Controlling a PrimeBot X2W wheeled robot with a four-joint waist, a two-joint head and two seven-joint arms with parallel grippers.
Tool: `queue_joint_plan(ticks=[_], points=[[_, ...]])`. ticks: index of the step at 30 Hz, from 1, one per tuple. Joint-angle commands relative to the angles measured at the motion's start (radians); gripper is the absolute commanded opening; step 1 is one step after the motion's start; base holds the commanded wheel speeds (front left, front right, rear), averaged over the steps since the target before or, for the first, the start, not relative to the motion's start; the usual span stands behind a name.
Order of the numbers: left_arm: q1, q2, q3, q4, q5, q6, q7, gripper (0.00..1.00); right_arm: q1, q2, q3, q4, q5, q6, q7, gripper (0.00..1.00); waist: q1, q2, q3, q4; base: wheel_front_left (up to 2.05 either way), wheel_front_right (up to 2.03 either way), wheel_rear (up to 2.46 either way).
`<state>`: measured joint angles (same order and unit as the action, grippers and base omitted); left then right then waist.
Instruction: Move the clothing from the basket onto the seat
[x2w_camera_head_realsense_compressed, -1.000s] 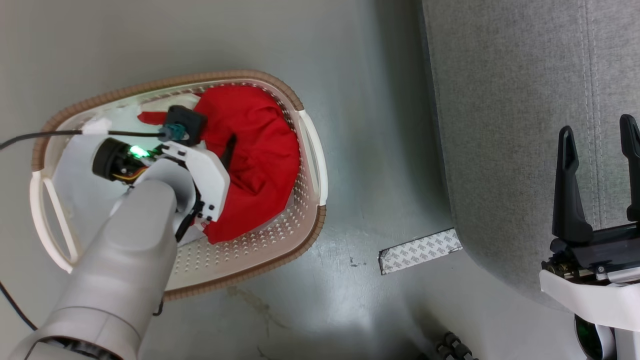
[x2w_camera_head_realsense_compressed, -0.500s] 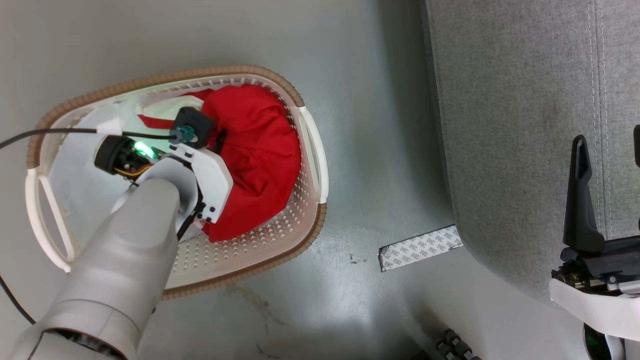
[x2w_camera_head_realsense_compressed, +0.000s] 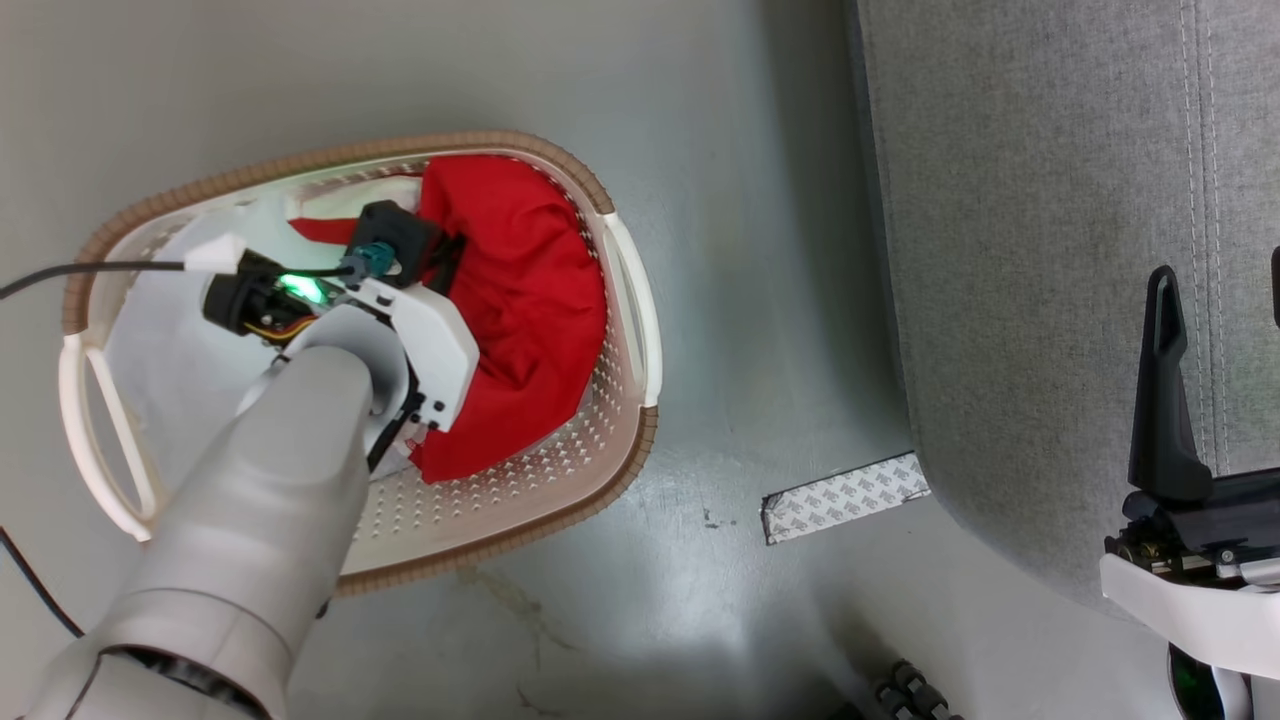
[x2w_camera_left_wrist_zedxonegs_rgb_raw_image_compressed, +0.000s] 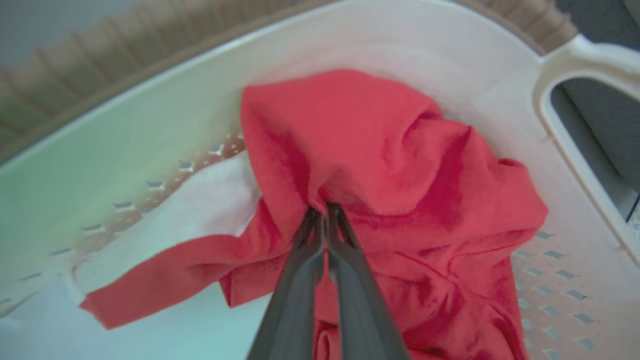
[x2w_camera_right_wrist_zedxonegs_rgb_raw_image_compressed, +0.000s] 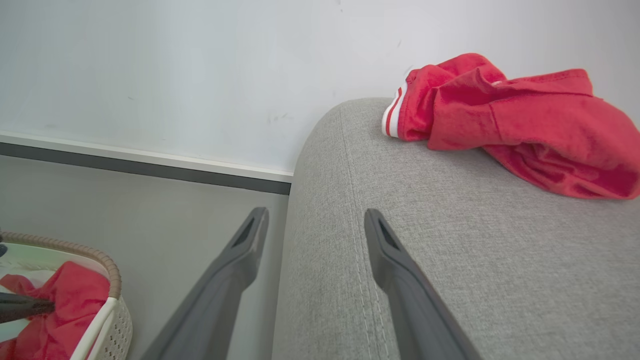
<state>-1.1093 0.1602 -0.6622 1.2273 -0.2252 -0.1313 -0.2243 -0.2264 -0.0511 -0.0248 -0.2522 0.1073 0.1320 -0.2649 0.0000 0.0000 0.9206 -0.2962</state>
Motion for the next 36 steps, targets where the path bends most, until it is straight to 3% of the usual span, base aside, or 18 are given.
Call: queue_joint_plan(ticks=[1,15,24,36], points=[[-0.007,-0.001,-0.006,-0.001,-0.02,0.001,-0.011,0.0,-0.014,0.001,0.0,0.003,0.0,-0.003,0.001,1.0,0.0,0.0,-0.001,0.001,0.0,0.0,0.0],[0.024,-0.019,-0.084,-0.074,-0.14,0.001,-0.037,0.0,-0.019,0.001,0.004,0.004,-0.022,-0.003,0.001,1.0,0.0,0.0,-0.009,0.015,0.0,0.0,0.0],[0.061,-0.027,-0.185,-0.122,-0.237,0.001,-0.034,0.0,-0.029,0.001,0.007,0.016,-0.035,-0.003,0.001,1.0,0.0,0.0,-0.034,0.022,0.0,0.0,0.0],[0.185,-0.009,-0.316,-0.279,-0.528,0.001,-0.005,0.0,-0.032,0.001,0.001,0.047,-0.04,-0.003,0.001,1.0,0.0,0.0,-0.142,0.054,0.0,0.0,0.0]])
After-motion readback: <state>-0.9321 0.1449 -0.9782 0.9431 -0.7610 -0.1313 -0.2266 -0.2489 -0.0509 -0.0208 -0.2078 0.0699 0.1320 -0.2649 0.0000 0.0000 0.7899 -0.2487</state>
